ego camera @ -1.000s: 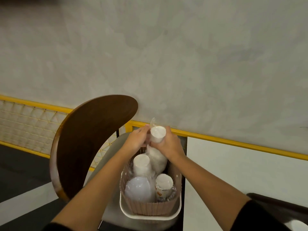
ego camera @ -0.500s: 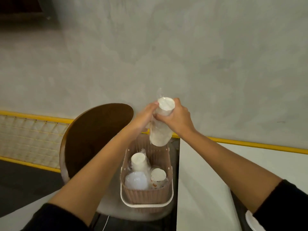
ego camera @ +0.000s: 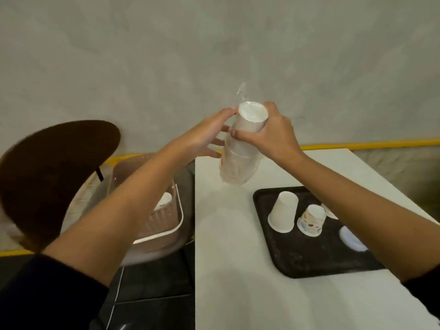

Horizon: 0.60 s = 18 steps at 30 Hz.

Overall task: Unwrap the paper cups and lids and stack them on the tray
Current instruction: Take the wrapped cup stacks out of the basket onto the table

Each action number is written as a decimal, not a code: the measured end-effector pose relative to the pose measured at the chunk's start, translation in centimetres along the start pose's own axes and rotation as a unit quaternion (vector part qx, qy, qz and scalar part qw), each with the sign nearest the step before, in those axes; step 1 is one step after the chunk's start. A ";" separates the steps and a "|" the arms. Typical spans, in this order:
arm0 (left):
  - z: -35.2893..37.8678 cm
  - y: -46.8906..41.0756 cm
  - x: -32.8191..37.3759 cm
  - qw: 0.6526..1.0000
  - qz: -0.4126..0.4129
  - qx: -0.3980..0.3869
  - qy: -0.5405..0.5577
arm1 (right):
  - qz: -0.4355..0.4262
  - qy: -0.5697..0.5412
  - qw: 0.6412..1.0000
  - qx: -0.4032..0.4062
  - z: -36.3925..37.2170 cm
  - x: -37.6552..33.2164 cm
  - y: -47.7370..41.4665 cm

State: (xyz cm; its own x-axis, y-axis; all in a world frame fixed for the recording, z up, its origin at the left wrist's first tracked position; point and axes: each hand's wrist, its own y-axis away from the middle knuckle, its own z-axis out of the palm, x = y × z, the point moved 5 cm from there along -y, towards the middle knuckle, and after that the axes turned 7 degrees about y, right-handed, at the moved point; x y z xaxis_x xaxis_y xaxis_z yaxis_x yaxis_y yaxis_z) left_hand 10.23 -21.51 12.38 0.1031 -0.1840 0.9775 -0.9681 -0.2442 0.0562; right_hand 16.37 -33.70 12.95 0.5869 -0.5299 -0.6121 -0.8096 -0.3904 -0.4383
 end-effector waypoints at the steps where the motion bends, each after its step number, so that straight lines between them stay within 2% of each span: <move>1: 1.4 0.3 -1.0 1.000 -0.005 -0.025 -0.002 | 0.011 0.003 1.000 -0.004 -0.3 1.5 1.3; 7: 7.9 2.6 -9.1 0.992 -0.063 -0.112 -0.006 | 0.091 0.003 0.993 -0.071 1.1 9.2 9.5; 18: 8.9 6.8 -16.7 0.989 -0.125 -0.021 0.079 | 0.074 -0.027 0.977 -0.197 6.0 11.1 14.3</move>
State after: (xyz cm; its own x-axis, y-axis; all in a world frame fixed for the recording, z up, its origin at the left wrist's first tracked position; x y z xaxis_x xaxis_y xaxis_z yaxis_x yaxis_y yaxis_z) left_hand 3.92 -28.61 -5.42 0.3071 0.0287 0.9512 -0.9258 -0.2224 0.3056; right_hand 11.23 -40.67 -4.03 0.4537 -0.5656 -0.6887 -0.8139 -0.5778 -0.0617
